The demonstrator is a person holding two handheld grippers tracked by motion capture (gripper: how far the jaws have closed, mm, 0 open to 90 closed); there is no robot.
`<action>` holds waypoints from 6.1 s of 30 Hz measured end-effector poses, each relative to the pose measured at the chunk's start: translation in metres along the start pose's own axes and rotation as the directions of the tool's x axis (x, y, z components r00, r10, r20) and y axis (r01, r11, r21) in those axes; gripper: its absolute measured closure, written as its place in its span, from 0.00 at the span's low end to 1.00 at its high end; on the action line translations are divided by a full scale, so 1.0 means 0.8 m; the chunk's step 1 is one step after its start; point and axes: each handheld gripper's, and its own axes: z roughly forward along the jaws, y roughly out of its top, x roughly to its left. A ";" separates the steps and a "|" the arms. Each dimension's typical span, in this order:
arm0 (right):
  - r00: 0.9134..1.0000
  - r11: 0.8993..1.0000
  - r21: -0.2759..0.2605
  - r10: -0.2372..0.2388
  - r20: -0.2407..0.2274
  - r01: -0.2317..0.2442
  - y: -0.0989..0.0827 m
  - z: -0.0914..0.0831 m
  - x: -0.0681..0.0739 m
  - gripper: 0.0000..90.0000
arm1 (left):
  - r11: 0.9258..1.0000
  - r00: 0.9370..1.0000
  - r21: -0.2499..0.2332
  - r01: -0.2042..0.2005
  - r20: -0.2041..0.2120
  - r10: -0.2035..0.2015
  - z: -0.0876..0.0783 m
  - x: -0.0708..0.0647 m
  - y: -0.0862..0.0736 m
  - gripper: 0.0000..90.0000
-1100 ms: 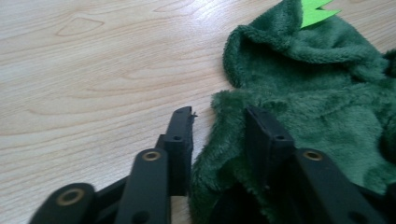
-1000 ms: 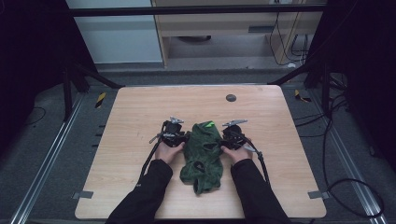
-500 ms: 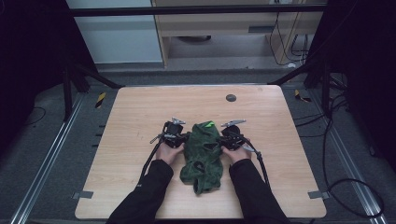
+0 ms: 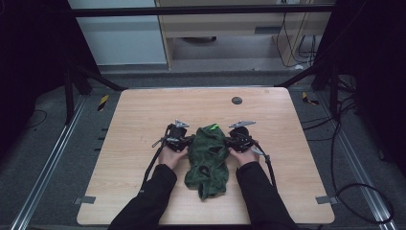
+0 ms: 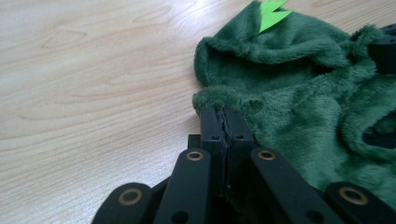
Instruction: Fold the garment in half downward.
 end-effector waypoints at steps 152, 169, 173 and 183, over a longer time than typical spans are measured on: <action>0.948 0.988 0.011 -0.143 -0.285 0.152 -0.124 -0.115 0.092 0.89 | 0.978 0.963 0.093 -0.187 0.215 0.164 -0.140 -0.088 -0.133 0.98; 0.955 0.991 -0.067 -0.128 -0.267 0.114 -0.112 -0.141 0.085 0.79 | 0.992 0.973 -0.029 -0.127 0.189 0.130 -0.181 -0.065 -0.113 0.82; 0.960 0.990 -0.089 -0.130 -0.249 0.111 -0.105 -0.148 0.080 0.81 | 0.993 0.978 -0.040 -0.113 0.171 0.118 -0.183 -0.058 -0.107 0.84; 0.977 0.992 -0.105 -0.094 -0.190 0.075 -0.078 -0.149 0.061 0.93 | 0.993 0.990 -0.082 -0.086 0.107 0.094 -0.179 -0.035 -0.078 0.95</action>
